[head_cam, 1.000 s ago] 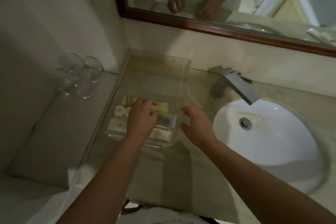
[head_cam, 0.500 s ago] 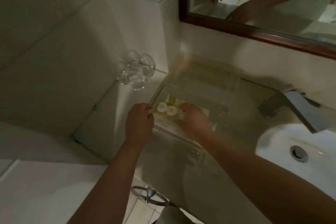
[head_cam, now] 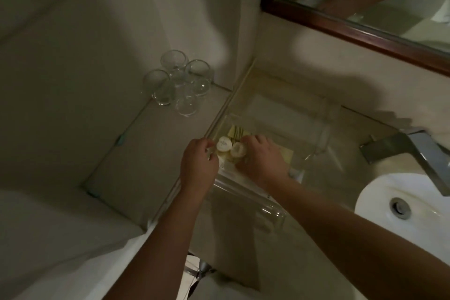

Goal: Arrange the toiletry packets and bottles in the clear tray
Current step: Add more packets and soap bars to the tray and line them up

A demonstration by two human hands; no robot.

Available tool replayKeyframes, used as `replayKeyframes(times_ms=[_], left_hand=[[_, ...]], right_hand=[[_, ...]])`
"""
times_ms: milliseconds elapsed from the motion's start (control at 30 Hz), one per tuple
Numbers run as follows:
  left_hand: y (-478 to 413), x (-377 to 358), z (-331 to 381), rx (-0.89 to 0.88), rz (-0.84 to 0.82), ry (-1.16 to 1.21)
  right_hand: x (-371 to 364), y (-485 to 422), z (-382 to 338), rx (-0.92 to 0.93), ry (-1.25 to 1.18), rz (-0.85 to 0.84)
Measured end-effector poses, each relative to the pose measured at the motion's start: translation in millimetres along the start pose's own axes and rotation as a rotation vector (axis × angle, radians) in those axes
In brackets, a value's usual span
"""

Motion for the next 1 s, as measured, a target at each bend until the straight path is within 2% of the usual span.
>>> replayKeyframes(times_ms=[300, 367, 433, 533, 633, 700, 800, 867, 1000], left_hand=[[-5.8, 1.5, 4.2, -0.014, -0.037, 0.010], [-8.2, 1.8, 3.7, -0.009, -0.039, 0.016], [-9.8, 2.2, 3.0, -0.008, -0.041, 0.022], [-10.5, 1.3, 3.2, -0.002, -0.059, 0.014], [-11.5, 0.1, 4.8, 0.001, -0.062, 0.012], [-12.2, -0.6, 5.8, -0.002, -0.062, 0.011], [-11.8, -1.1, 5.8, -0.003, -0.061, 0.001], [-10.7, -1.4, 6.2, -0.003, -0.053, -0.013], [-10.5, -6.1, 8.3, -0.063, -0.035, -0.093]], right_hand=[[-8.9, -19.2, -0.1, 0.000, 0.022, -0.098], [-3.0, -17.3, 4.2, -0.119, -0.213, -0.026], [4.1, -13.8, 7.8, -0.295, -0.600, 0.049], [9.8, -8.6, 9.2, -0.443, -1.032, 0.079], [12.4, -7.3, 9.9, -0.520, -1.272, 0.122], [13.3, -7.0, 11.1, -0.550, -1.338, 0.128], [16.3, -5.5, 11.3, -0.530, -1.354, 0.113], [15.0, -5.4, 12.8, -0.499, -1.267, 0.087], [10.5, -10.7, 15.6, -0.382, -0.635, -0.048]])
Point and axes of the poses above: each hand's wrist, its own y-axis away from the middle knuckle, its own x-axis out of the back of the hand, z = x × y, the point moved 3 cm from there along -y, towards the middle knuckle, and after that the axes turned 15 degrees about x, right-handed, at the moved point
